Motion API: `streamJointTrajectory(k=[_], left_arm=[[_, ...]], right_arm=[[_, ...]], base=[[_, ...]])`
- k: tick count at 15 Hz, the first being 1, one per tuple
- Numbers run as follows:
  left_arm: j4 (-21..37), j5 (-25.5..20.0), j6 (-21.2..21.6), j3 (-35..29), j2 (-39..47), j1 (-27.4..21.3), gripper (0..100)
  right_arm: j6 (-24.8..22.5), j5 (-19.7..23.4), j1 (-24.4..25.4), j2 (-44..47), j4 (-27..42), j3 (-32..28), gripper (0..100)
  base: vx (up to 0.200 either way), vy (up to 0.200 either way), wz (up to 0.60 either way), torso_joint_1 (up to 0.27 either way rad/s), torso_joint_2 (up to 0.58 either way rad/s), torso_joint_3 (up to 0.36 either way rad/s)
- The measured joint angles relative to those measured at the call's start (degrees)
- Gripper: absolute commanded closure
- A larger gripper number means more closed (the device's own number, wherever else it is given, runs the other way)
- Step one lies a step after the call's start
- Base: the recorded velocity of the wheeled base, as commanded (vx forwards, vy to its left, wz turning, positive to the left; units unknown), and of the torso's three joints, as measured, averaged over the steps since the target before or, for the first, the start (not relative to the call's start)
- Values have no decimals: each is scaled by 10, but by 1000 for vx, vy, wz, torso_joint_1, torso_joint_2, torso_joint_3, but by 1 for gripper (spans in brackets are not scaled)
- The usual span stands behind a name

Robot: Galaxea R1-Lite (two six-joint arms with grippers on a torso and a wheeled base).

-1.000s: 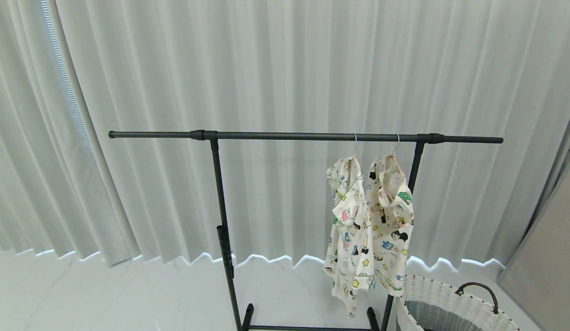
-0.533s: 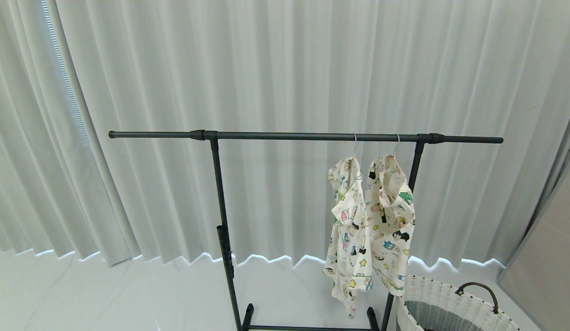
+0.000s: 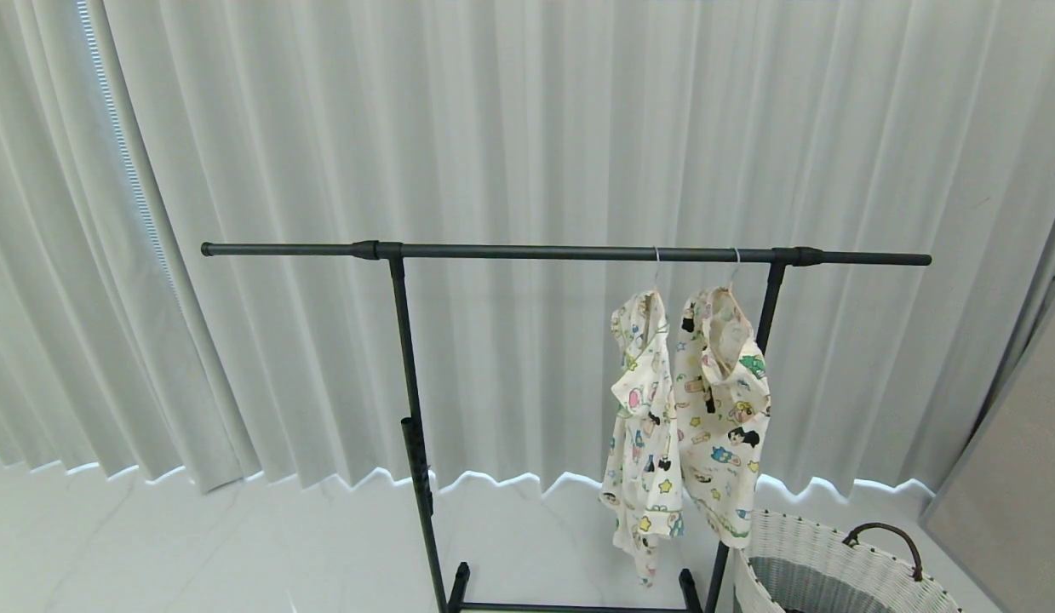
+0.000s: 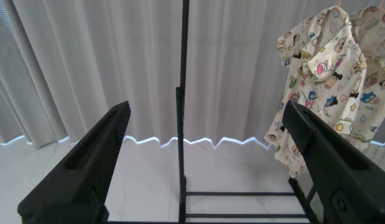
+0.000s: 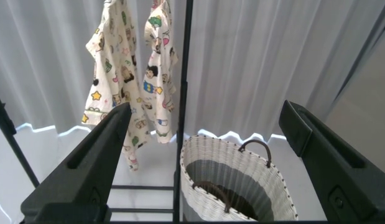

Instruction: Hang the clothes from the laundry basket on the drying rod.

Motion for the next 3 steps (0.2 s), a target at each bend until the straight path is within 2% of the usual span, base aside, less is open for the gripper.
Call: streamJointTrajectory(k=[3], left_arm=[[0, 0, 0, 0, 0, 0, 0]], right_arm=[[-3, 0, 0, 0, 0, 0, 0]], base=[[0, 0, 0, 0, 0, 0]])
